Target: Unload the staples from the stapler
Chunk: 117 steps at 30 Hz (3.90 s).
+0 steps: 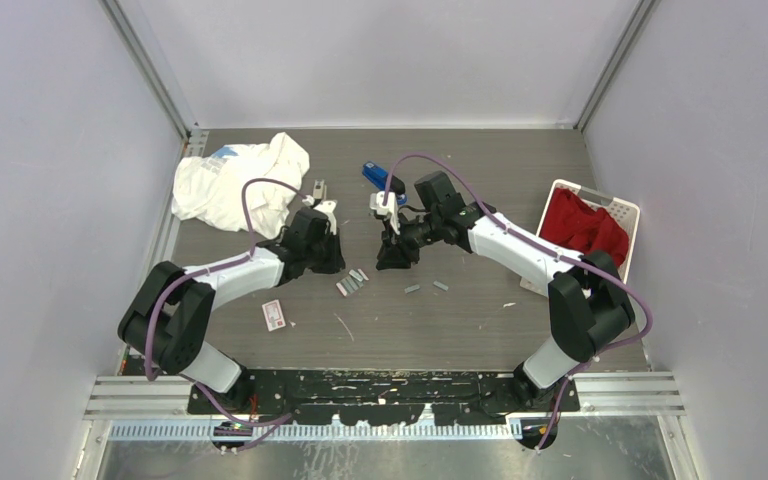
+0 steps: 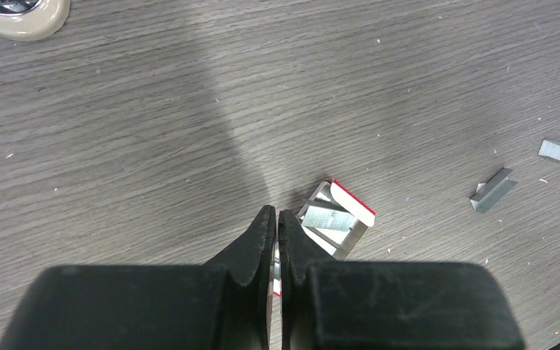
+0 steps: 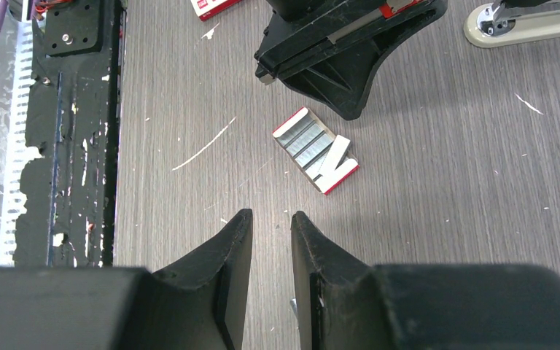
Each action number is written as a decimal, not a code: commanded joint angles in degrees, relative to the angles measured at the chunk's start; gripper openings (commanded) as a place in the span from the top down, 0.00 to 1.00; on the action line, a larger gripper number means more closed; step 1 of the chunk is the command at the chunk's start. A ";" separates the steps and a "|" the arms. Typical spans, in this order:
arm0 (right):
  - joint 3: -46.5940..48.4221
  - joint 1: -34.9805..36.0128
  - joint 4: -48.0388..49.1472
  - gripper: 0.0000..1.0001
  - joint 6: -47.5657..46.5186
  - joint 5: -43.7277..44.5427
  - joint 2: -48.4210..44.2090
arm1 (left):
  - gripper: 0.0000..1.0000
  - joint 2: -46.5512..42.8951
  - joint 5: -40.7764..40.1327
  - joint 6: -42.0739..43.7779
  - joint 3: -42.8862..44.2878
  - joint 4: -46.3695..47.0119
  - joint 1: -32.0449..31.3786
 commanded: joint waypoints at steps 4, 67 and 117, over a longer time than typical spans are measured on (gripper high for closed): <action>0.00 0.15 1.37 0.68 -1.01 -0.69 -1.32 | 0.95 -0.07 -0.75 1.21 1.75 0.85 -0.11; 0.10 0.17 1.28 0.68 -1.19 -0.95 -1.27 | 0.95 3.48 -3.98 2.95 5.07 -1.92 -3.17; 0.11 0.17 1.18 0.68 -1.28 -0.97 -1.44 | 0.92 3.55 -1.92 2.08 5.39 -1.57 -5.37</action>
